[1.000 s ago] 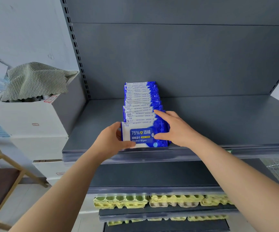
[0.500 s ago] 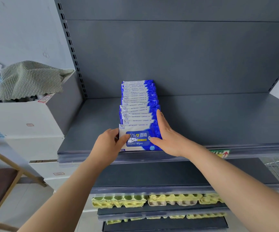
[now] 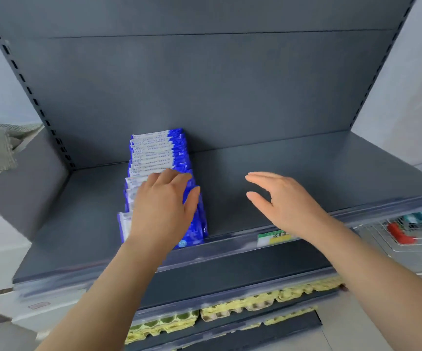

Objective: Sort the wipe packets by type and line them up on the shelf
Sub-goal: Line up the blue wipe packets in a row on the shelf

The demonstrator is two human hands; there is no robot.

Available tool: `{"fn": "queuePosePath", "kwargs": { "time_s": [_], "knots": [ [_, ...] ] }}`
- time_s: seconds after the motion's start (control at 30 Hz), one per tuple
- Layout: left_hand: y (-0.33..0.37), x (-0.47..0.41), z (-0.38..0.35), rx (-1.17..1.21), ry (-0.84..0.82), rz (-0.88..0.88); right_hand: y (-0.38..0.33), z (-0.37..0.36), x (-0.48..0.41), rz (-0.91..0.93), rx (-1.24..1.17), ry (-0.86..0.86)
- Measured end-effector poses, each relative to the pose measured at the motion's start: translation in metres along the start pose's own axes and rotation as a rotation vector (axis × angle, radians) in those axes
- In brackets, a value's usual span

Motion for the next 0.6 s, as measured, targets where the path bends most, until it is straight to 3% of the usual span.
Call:
{"fn": "queuePosePath", "kwargs": {
  "time_s": [0.13,0.37,0.6],
  "knots": [
    [0.095,-0.026,-0.057,0.078,-0.118,-0.199,0.071,0.024,0.036,-0.106,0.075,0.076],
    [0.278,-0.042,-0.168,0.243,-0.185,-0.461,0.243,0.054,0.12,-0.34,0.118,0.181],
    [0.462,-0.056,-0.282,0.349,-0.327,-0.479,0.427,0.08,0.197,-0.521,0.211,-0.002]
  ]
}}
Point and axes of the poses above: each hand's wrist, its own x-axis away from the middle knuckle, its own z-axis out of the back of the hand, y = z × x, the point moved 3 cm from there along -x, towards the middle knuckle, and after that the axes turned 7 degrees about x, right-handed, at the moved point
